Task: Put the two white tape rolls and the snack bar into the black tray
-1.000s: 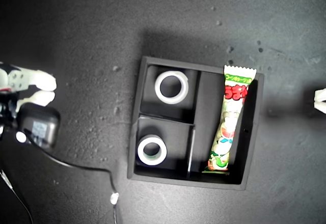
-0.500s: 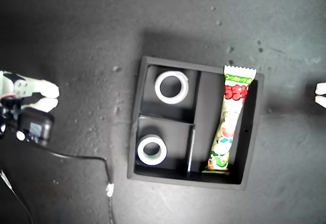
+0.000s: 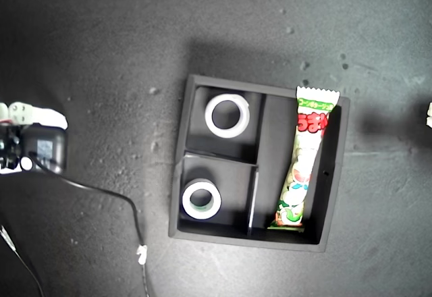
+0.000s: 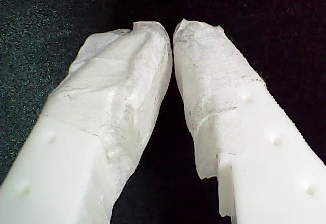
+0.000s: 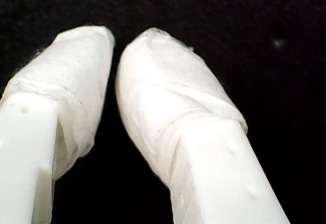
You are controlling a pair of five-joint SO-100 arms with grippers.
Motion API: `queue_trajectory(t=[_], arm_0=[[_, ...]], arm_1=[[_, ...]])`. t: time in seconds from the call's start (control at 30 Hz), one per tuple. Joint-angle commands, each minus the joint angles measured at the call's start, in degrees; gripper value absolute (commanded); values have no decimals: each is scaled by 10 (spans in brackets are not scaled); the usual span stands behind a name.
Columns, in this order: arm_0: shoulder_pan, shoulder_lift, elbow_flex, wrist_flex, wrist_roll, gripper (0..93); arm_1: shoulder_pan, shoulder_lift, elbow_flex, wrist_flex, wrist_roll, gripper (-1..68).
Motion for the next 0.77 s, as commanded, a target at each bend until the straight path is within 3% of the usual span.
queue_trajectory(t=[0.0,0.1,0.23,0.73], arm_0=[[30,1,33,0,69,2],[22,71,33,53,186,2],[4,72,33,52,260,2],[4,72,33,52,248,2]], arm_1=[[-11,1,7,4,-290,1],[-20,1,7,4,-290,1],[-32,1,7,4,-290,1],[-40,1,7,4,-290,1]])
